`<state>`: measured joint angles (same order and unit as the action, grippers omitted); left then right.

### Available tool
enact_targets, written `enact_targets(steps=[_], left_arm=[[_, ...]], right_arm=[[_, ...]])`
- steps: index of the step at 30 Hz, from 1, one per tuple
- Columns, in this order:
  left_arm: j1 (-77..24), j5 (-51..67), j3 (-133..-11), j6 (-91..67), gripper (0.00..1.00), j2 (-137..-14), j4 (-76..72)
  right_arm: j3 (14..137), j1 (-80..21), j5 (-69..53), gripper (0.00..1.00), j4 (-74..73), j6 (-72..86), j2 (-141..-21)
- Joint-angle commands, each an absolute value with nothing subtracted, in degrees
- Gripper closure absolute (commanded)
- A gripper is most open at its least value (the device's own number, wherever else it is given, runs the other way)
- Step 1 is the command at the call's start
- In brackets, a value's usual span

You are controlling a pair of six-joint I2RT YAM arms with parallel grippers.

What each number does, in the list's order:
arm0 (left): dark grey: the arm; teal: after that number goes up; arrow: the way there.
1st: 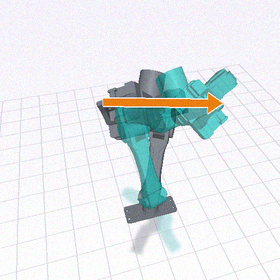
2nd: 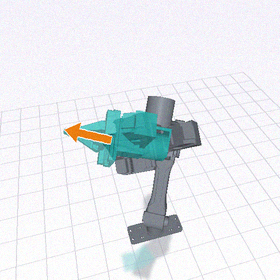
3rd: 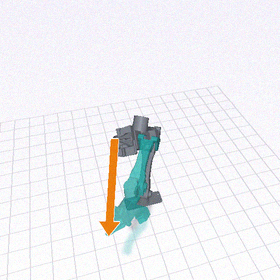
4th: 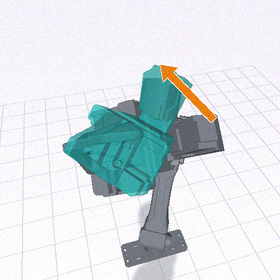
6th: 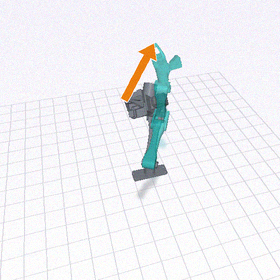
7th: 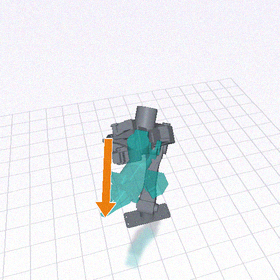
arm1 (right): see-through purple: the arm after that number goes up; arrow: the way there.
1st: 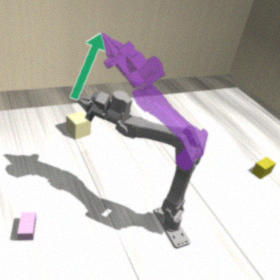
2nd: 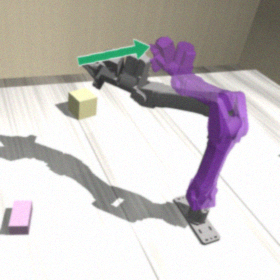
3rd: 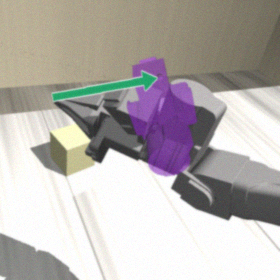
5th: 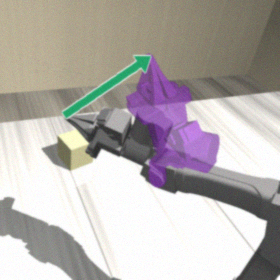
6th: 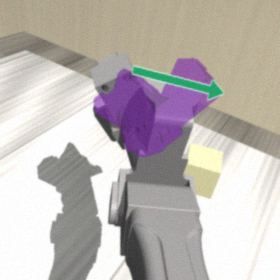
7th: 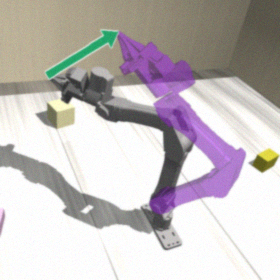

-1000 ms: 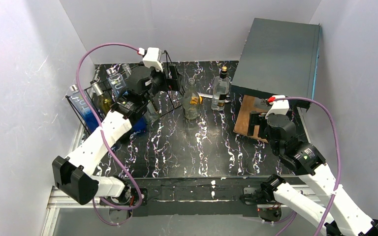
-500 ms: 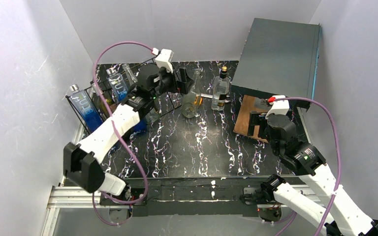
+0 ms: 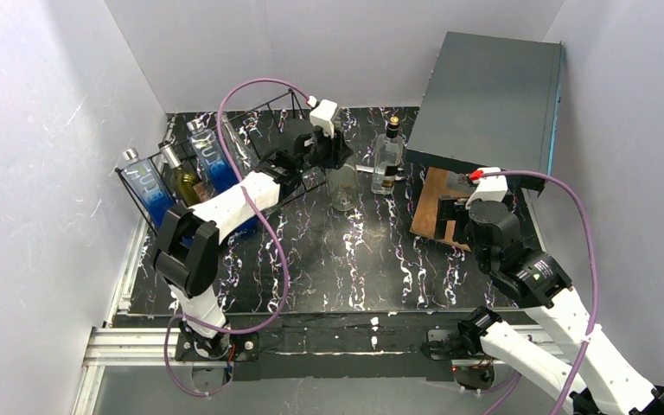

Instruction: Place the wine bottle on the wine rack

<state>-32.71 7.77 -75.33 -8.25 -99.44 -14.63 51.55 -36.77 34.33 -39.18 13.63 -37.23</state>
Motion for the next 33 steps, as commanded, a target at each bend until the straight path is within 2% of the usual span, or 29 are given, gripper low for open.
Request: enact_targets(steps=[1,3,10,15,22,27,33], left_arm=[[-32.87,5.19,-76.16,-7.52,0.89,-99.05,-20.71],[-32.87,6.27,-76.77,-6.86,1.00,-99.22,-20.63],[-32.87,5.56,-73.72,-6.76,1.00,-94.54,-18.67],[-32.72,1.80,-74.51,-10.35,1.00,-90.43,-10.58],[-31.74,-6.80,-82.50,-15.46,1.00,-90.42,3.41],[-31.47,-7.17,-83.87,-14.42,1.00,-89.77,2.90],[-30.32,-9.32,-90.04,-12.71,1.00,-91.79,8.99]], right_arm=[[51.42,-36.65,34.63,0.02,-37.35,13.36,-37.96],[51.42,-36.63,34.76,0.02,-37.37,13.36,-37.61],[51.32,-36.57,34.65,0.02,-37.09,13.36,-37.63],[51.33,-36.56,34.09,0.02,-36.91,13.27,-38.14],[51.25,-36.47,33.71,0.02,-36.85,13.15,-37.88],[51.23,-36.45,33.99,0.02,-37.00,13.18,-37.30],[51.15,-36.47,33.94,0.02,-37.00,13.19,-37.08]])
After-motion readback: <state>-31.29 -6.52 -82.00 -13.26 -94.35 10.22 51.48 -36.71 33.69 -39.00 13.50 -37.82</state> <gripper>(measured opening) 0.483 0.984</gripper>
